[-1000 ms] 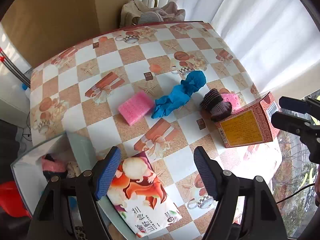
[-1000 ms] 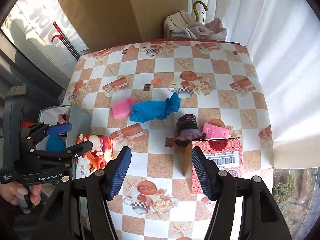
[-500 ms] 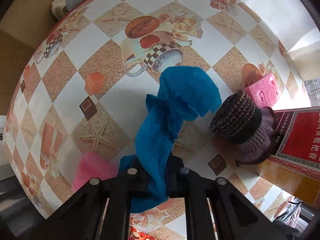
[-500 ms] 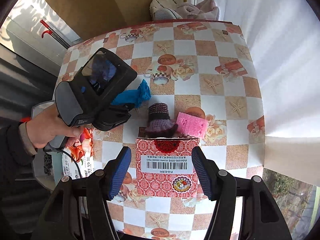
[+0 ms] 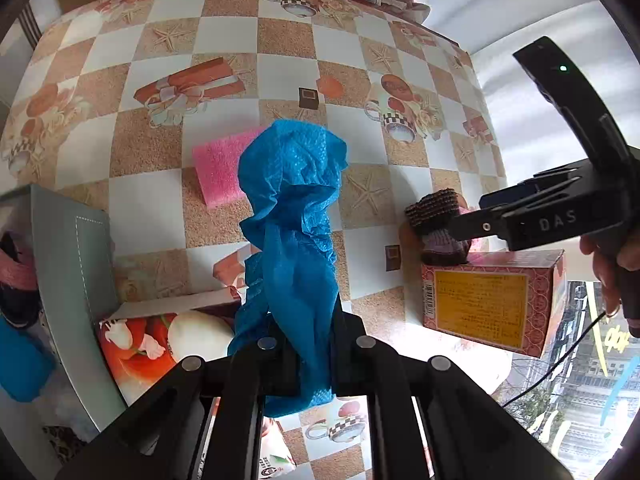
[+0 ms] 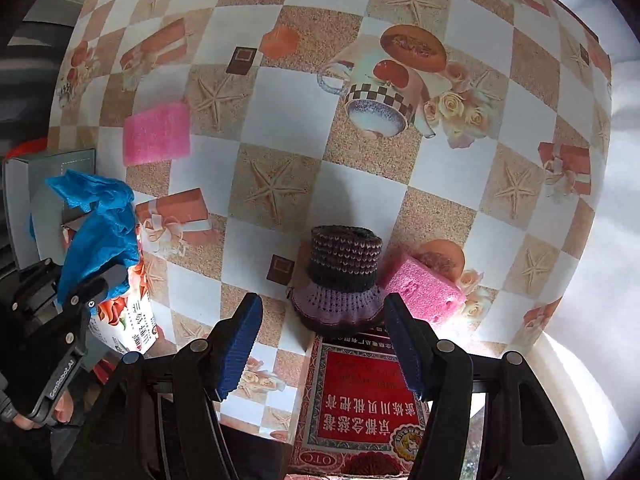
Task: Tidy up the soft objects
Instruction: 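Grasp the blue glove with the left gripper while the right grasps the dark knit hat, then carry the blue glove and dark knit hat with both grippers over the box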
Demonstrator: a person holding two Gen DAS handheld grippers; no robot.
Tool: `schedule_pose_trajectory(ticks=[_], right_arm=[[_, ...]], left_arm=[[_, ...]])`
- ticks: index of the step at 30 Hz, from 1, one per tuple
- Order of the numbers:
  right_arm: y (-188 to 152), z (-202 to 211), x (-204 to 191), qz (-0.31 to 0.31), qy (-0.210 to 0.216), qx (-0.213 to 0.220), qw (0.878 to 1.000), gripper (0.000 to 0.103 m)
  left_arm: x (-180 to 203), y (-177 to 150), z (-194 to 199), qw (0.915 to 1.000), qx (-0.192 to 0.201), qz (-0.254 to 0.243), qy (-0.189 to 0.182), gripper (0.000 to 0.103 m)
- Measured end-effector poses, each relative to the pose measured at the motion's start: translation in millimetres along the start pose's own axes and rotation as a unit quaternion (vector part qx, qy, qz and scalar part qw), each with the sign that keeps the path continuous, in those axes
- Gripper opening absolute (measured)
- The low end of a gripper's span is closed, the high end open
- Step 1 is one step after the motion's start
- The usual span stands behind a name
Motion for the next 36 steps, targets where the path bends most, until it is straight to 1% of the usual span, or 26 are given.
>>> schedule_pose_trajectory(ticks=[1, 2, 3, 4, 6, 10, 11, 12, 13, 14, 15, 16, 19, 22, 25, 26, 28, 30, 32, 34, 35, 36], right_arm=[[2.5, -8.6, -2.3, 0.006, -0.009, -0.015, 1.000, 0.064], [3.4, -17.1, -3.7, 0.016, -0.026, -0.032, 0.999, 0.070], [3.3, -24.9, -4.6, 0.028, -0.047, -0.048, 0.997, 0.078], [2.7, -31.3, -6.4, 0.041, -0.062, -0.060, 0.995, 0.079], [0.3, -42.2, -9.5, 0.060, -0.079, -0.080, 0.992, 0.079], [-4.0, -59.6, -16.3, 0.081, -0.093, -0.105, 0.987, 0.078], [-6.2, -64.3, -17.3, 0.088, -0.099, -0.112, 0.985, 0.068], [-8.4, -68.9, -17.8, 0.097, -0.107, -0.116, 0.983, 0.052], [-9.9, -72.0, -18.6, 0.105, -0.112, -0.118, 0.981, 0.045], [-10.7, -71.9, -20.8, 0.116, -0.117, -0.114, 0.980, 0.034], [-10.9, -68.8, -23.3, 0.125, -0.121, -0.107, 0.979, 0.031], [-10.5, -62.1, -30.0, 0.133, -0.113, -0.094, 0.980, 0.031], [-13.3, -26.2, -55.3, 0.145, -0.072, -0.029, 0.986, 0.031], [-33.5, 10.3, -80.3, 0.128, -0.020, 0.033, 0.991, 0.031], [-76.8, 31.4, -98.4, 0.091, 0.039, 0.081, 0.992, 0.031], [-94.7, 33.9, -100.0, 0.076, 0.057, 0.091, 0.991, 0.031], [-134.4, 29.4, -98.9, 0.043, 0.083, 0.097, 0.991, 0.031], [-173.7, 16.5, -95.1, 0.016, 0.086, 0.092, 0.992, 0.031], [-201.5, -4.0, -88.3, -0.030, 0.098, 0.081, 0.991, 0.031], [-228.1, -21.6, -71.7, -0.076, 0.098, 0.080, 0.989, 0.031], [-239.6, -27.5, -60.5, -0.103, 0.096, 0.083, 0.987, 0.031], [-248.6, -29.5, -46.0, -0.134, 0.092, 0.096, 0.982, 0.031]], left_arm=[[2.8, -4.1, 5.6, 0.9998, 0.006, 0.013, -0.014, 0.010], [1.8, -8.2, 10.6, 0.9993, 0.011, 0.024, -0.024, 0.010], [1.7, -11.8, 14.7, 0.9987, 0.013, 0.037, -0.034, 0.010], [0.0, -16.3, 17.6, 0.9979, 0.014, 0.047, -0.041, 0.010], [-3.0, -22.7, 21.8, 0.9972, 0.016, 0.058, -0.044, 0.010], [-7.7, -35.7, 30.9, 0.9969, 0.017, 0.063, -0.045, 0.010], [-9.7, -38.3, 34.1, 0.9969, 0.019, 0.062, -0.043, 0.010], [-12.4, -41.8, 37.7, 0.9969, 0.021, 0.063, -0.043, 0.010], [-14.1, -44.2, 40.8, 0.9969, 0.022, 0.063, -0.041, 0.010], [-15.4, -46.4, 43.7, 0.9971, 0.024, 0.061, -0.039, 0.010], [-16.5, -48.5, 46.4, 0.9973, 0.026, 0.058, -0.037, 0.010], [-18.2, -50.7, 48.6, 0.9975, 0.026, 0.055, -0.035, 0.010], [-21.7, -57.9, 54.5, 0.9980, 0.028, 0.050, -0.027, 0.010], [-17.6, -66.3, 58.8, 0.9992, 0.026, 0.028, -0.014, 0.010], [-6.3, -81.7, 62.5, 0.9998, 0.017, -0.008, -0.001, 0.010], [-2.2, -89.5, 61.5, 0.9995, 0.010, -0.028, 0.009, 0.010], [3.6, -109.4, 54.1, 0.9979, -0.018, -0.057, 0.027, 0.010], [10.9, -133.5, 41.3, 0.9940, -0.057, -0.084, 0.040, 0.010], [26.3, -156.0, 29.4, 0.9886, -0.083, -0.117, 0.044, 0.010], [51.7, -174.9, 17.1, 0.9787, -0.107, -0.170, 0.043, 0.010], [67.9, -181.0, 11.9, 0.9721, -0.113, -0.202, 0.040, 0.010], [84.9, -183.0, 7.7, 0.9662, -0.113, -0.229, 0.033, 0.010]])
Point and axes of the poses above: each gripper's, at about its wrist camera, not at the fingertips, and z roughly against the way its jaws point, x to its right, y to its top, the point moved 6 cm from there along -z, roughly the way its jaws point, and after that the axes turned 12 degrees about x, right-handed, at the moved point
